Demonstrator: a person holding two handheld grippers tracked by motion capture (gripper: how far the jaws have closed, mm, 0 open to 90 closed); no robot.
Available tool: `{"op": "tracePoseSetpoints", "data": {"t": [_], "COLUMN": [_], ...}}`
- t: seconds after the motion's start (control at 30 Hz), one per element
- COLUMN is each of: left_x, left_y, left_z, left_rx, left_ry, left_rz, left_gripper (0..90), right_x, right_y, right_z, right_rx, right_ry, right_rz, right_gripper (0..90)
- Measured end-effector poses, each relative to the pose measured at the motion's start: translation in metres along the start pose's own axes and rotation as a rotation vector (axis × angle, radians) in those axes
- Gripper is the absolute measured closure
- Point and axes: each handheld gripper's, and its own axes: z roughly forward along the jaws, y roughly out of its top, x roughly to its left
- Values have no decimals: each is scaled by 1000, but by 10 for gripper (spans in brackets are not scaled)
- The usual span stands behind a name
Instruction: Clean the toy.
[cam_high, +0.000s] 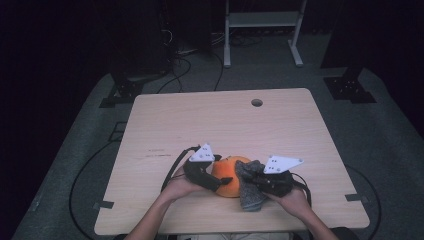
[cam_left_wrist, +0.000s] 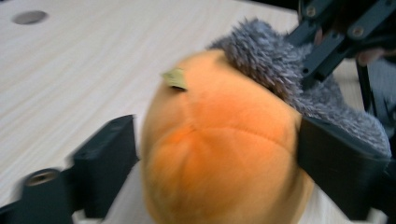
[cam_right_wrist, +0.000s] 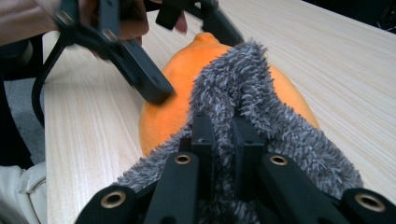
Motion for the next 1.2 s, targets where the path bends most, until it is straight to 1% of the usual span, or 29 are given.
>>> {"op": "tracePoseSetpoints", "data": {"t": [0.03,0.07,0.1,0.17,0.2,0.23,0.27,0.3,0.33,0.4,0.43,0.47,0.5,0.57,0.6,0.63,0.67,0.73,0.8,0.87,0.9,1.0,1.03,1.1,1.13,1.17,1.2], "left_x": [-3,-6,-6,-8,-11,-14,-16,-16,-15,-9,-7,-4,-3,0,-1,-2,-2,0,1,3,3,3,4,5,5,5,4], "left_y": [0,2,3,6,8,9,10,11,11,5,1,0,1,4,5,3,2,-1,-3,-4,-5,-7,-8,-8,-7,-5,-1], "left_z": [0,0,-1,-3,-3,-2,-1,0,0,2,2,1,1,2,3,3,2,1,0,-1,-1,-1,-1,-2,-2,-1,1], "left_rx": [2,-1,-11,-53,-83,-91,-94,-93,-89,-74,-81,-73,-67,-62,-46,-40,-44,-51,-51,-48,-48,-48,-50,-53,-57,-69,-73], "left_ry": [20,30,35,52,68,93,109,110,100,80,64,43,35,13,29,55,53,61,55,51,49,41,37,28,20,3,-4], "left_rz": [32,47,51,61,94,134,159,170,160,138,109,69,50,-28,-29,0,5,11,4,14,20,30,31,19,11,-25,-72], "left_gripper": [304,363,392,424,436,447,448,448,446,436,418,374,300,220,214,256,303,348,362,369,373,380,380,379,363,322,258], "right_x": [2,2,3,3,4,5,7,7,5,2,0,-2,-2,0,1,1,0,-4,-9,-16,-18,-27,-29,-31,-32,-31,-31], "right_y": [0,0,1,5,6,9,11,12,13,11,9,8,7,8,9,10,10,9,6,0,-4,-14,-17,-22,-26,-27,-28], "right_z": [0,-1,-3,-10,-12,-14,-15,-16,-15,-11,-8,-4,0,4,6,8,8,5,1,-2,-3,-7,-9,-10,-10,-10,-10], "right_rx": [4,4,0,-26,-38,-49,-59,-68,-73,-61,-53,-48,-45,-46,-46,-45,-44,-44,-35,-36,-27,-8,4,19,24,25,25], "right_ry": [-5,-17,-23,-51,-57,-63,-74,-78,-74,-68,-62,-50,-36,-33,-25,-24,-28,-19,-48,-58,-63,-58,-65,-67,-63,-60,-54], "right_rz": [-7,-19,-18,-30,-36,-42,-49,-54,-44,-32,-23,-9,-5,-2,0,-3,-5,4,0,25,38,76,82,104,113,116,124], "right_gripper": [813,814,814,815,816,816,816,816,816,815,815,814,812,812,812,812,814,815,815,814,813,812,813,813,813,813,811]}}
